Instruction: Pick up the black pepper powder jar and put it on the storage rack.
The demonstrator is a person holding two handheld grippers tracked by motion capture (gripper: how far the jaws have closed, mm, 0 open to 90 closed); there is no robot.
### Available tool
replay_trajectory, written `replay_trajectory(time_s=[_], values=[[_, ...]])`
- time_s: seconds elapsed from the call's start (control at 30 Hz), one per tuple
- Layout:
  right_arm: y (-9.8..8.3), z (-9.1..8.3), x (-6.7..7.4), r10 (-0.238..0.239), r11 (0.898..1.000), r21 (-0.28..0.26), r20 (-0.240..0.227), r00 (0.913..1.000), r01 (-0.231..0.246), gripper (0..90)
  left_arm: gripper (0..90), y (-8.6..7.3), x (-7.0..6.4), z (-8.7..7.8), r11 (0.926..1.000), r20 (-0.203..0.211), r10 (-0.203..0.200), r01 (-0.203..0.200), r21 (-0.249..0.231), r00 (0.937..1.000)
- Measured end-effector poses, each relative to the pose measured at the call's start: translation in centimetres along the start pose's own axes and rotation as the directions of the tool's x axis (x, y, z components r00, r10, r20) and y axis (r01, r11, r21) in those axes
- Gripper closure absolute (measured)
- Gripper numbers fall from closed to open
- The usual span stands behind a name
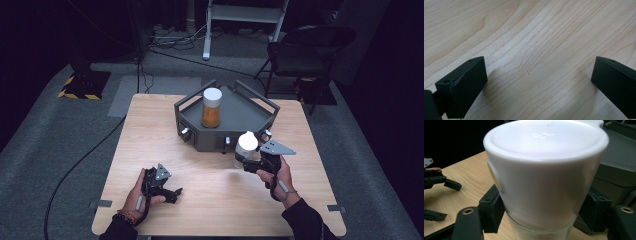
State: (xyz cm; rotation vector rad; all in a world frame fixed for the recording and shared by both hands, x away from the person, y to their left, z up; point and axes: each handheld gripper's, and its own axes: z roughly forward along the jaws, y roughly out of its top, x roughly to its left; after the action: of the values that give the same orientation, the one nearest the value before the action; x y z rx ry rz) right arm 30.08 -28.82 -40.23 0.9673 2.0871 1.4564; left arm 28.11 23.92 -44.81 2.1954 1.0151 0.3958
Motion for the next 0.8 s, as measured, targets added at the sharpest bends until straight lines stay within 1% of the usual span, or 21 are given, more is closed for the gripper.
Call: replay_trajectory(time_s=[0.1, 0.27, 0.47, 0.8], values=[[0.5, -0.3, 0.0, 0.014, 1.000, -0.003, 0.011, 0.9998, -0.014, 29.8, 0.4, 0.0, 0.0, 0.0, 1.0000, 0.000, -0.001, 0.001, 0.000, 1.0000], [1.4, -0.9, 0.3, 0.013, 1.000, -0.014, 0.033, 0.9994, -0.012, 29.9, 0.4, 0.0, 0.0, 0.0, 1.0000, 0.000, 0.000, 0.000, 0.000, 1.0000], [2.6, -1.6, 0.5, 0.023, 0.999, -0.029, 0.058, 0.9980, -0.021, 29.9, 0.4, 0.0, 0.0, 0.0, 1.0000, 0.000, 0.000, 0.000, 0.000, 1.0000], [4.7, -2.2, 0.6, 0.020, 1.000, -0.026, 0.091, 0.9956, -0.017, 30.0, 0.4, 0.0, 0.0, 0.0, 1.0000, 0.000, 0.000, 0.000, 0.000, 1.0000]])
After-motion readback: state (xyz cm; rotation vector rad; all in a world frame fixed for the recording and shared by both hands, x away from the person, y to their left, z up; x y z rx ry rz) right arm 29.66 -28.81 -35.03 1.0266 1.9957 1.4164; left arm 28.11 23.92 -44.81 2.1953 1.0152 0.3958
